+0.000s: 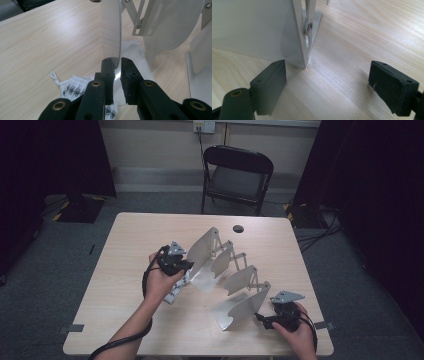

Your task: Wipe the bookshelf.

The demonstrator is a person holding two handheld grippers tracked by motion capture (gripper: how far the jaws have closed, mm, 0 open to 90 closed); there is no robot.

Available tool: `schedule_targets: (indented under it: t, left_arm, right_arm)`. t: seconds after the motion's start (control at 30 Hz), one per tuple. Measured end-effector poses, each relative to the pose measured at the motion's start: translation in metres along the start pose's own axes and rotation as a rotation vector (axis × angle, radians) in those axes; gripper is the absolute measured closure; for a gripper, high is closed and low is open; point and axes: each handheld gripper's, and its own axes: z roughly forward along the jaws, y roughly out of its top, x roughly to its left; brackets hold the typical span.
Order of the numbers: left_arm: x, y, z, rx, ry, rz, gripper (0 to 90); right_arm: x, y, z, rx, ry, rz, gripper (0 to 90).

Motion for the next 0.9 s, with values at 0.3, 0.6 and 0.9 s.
schedule_targets:
  t: [0.3, 0.6, 0.9]
  left_arm:
    - [-0.003, -0.005, -0.002, -0.010, -0.029, -0.008, 81.1]
    - [0.005, -0.016, 0.003, 0.010, -0.039, -0.027, 77.8]
    - [0.003, -0.014, 0.011, 0.006, -0.053, -0.012, 74.9]
  right_arm:
    - [0.000, 0.000, 0.000, 0.000, 0.003, 0.003, 14.4]
    - [-0.001, 0.000, 0.000, -0.001, 0.006, 0.002, 14.3]
    - [-0.001, -0.001, 0.000, 0.000, 0.009, 0.007, 14.2]
